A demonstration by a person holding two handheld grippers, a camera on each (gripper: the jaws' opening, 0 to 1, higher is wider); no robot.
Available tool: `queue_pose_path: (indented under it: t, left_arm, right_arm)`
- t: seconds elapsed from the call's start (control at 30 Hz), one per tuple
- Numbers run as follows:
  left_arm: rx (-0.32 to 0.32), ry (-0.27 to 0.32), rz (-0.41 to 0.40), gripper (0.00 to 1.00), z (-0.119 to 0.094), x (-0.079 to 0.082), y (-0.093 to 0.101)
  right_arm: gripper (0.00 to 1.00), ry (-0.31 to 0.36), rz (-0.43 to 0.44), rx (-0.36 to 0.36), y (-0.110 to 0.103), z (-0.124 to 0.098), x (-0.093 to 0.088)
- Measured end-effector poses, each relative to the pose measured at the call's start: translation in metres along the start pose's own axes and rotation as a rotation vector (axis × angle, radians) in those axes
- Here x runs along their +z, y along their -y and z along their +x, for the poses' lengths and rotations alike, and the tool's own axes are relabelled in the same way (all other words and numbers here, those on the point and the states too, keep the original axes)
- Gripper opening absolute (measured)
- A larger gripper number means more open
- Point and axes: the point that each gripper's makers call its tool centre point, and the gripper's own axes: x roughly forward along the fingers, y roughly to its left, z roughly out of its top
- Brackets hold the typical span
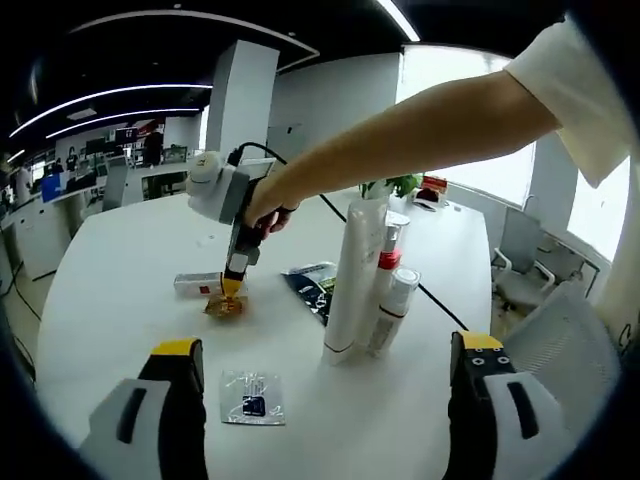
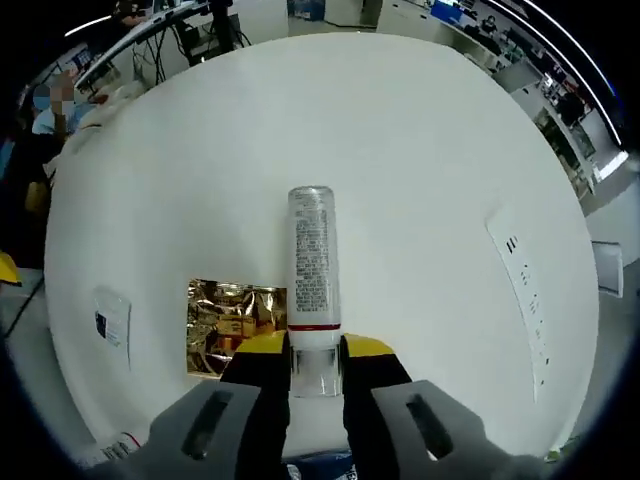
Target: Arrange the skincare products in the storage area until every visible bottle or jar stands upright without overlapping.
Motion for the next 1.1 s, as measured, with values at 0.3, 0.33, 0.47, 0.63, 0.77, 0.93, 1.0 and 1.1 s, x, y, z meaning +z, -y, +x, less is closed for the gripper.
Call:
queue_pose_path:
  t: [0.3, 0.33, 0.47, 0.63, 0.77, 0.93, 1.0, 1.1]
  left_arm:
    - [-0.011, -0.002, -0.008, 0.97, 0.003, -0.001, 0.002]
    - [-0.017, 0.004, -0.014, 0.97, 0.003, 0.0, 0.004]
    - [-0.023, 0.016, -0.017, 0.97, 0.003, 0.003, 0.006]
    - [-0.015, 0.006, -0.016, 0.96, 0.004, -0.001, 0.004]
    - [-0.01, -0.007, -0.014, 0.96, 0.003, -0.005, 0.003]
    - [0.013, -0.002, 0.003, 0.96, -0.004, 0.003, 0.002]
    - [0.024, -0.015, 0.028, 0.95, -0.007, 0.006, 0.001]
    - [0.037, -0.021, 0.076, 0.95, -0.009, 0.013, -0.006]
  right_arm:
    - [0.18, 0.079, -0.035, -0.024, -0.008, -0.043, 0.015]
    - [0.18, 0.085, -0.036, -0.022, -0.009, -0.047, 0.016]
    - [0.18, 0.106, -0.079, -0.031, -0.017, -0.064, 0.02]
    - [0.18, 0.148, -0.147, -0.054, -0.033, -0.094, 0.024]
    - [0.18, 0.185, -0.203, -0.07, -0.046, -0.115, 0.026]
    - [0.18, 0.231, -0.271, -0.073, -0.069, -0.132, 0.032]
    - [0.18, 0.247, -0.298, -0.073, -0.08, -0.138, 0.032]
    - [0.18, 0.26, -0.318, -0.069, -0.09, -0.143, 0.032]
